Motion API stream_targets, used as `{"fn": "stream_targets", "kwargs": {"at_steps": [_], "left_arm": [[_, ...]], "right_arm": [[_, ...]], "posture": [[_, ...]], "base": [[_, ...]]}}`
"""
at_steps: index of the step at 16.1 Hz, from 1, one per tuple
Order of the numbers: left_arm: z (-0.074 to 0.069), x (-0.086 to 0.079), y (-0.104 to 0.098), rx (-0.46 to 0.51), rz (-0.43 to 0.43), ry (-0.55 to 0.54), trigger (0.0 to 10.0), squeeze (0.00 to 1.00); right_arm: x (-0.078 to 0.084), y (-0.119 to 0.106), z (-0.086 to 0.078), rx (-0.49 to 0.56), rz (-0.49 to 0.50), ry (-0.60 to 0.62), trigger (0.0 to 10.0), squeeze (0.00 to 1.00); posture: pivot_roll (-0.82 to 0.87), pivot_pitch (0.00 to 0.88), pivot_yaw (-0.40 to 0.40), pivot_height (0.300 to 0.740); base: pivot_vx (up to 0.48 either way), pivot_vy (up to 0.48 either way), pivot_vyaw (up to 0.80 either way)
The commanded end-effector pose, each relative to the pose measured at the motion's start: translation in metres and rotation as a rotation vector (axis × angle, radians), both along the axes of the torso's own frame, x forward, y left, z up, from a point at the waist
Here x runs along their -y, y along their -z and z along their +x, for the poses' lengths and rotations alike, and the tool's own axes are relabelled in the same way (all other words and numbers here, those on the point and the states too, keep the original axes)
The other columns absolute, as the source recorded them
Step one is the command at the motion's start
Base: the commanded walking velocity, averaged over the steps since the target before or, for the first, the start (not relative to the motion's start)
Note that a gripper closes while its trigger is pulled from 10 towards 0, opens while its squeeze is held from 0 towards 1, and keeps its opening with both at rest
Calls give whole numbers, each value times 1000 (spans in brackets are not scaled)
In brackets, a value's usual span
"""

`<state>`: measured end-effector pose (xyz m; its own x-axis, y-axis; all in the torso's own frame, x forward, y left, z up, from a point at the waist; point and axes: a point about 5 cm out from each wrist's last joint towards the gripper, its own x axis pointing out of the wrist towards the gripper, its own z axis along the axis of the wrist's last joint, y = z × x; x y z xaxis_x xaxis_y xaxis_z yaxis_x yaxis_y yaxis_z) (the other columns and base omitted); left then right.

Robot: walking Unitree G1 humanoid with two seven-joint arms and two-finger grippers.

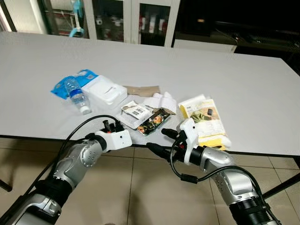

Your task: Picking trash to rubbish bin

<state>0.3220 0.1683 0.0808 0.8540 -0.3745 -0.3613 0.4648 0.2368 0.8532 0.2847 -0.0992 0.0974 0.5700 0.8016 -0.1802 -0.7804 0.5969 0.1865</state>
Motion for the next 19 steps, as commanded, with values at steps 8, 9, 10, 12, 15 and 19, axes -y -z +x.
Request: {"fn": "stream_targets", "kwargs": {"at_steps": [8, 9, 10, 12, 15, 19], "left_arm": [[8, -14, -3, 9, 83, -84, 0, 0], [12, -16, -10, 32, 87, -96, 0, 0], [16, -17, -19, 55, 84, -102, 0, 0], [24, -18, -38, 90, 6, -139, 0, 0], [32, -16, -68, 129, -212, -212, 10000, 0], [40, -16, -109, 279, -378, -257, 10000, 0]], "right_arm": [[1, -3, -1, 0, 13, 1, 10000, 0], [1, -3, -1, 0, 13, 0, 10000, 0], [1, -3, -1, -1, 15, 0, 10000, 0], [0, -2, -2, -4, 17, 2, 10000, 0], [0, 0, -3, -10, 16, 1, 10000, 0], [0, 0, -3, -10, 17, 3, 10000, 0]], "posture": [[-12, 60, -86, 740], [-11, 59, -86, 740], [-11, 60, -85, 740], [-11, 57, -84, 740], [-11, 59, -82, 740], [-10, 58, -82, 740]], "base": [[0, 0, 0], [0, 0, 0], [0, 0, 0], [0, 0, 0], [0, 0, 0], [0, 0, 0]]}}
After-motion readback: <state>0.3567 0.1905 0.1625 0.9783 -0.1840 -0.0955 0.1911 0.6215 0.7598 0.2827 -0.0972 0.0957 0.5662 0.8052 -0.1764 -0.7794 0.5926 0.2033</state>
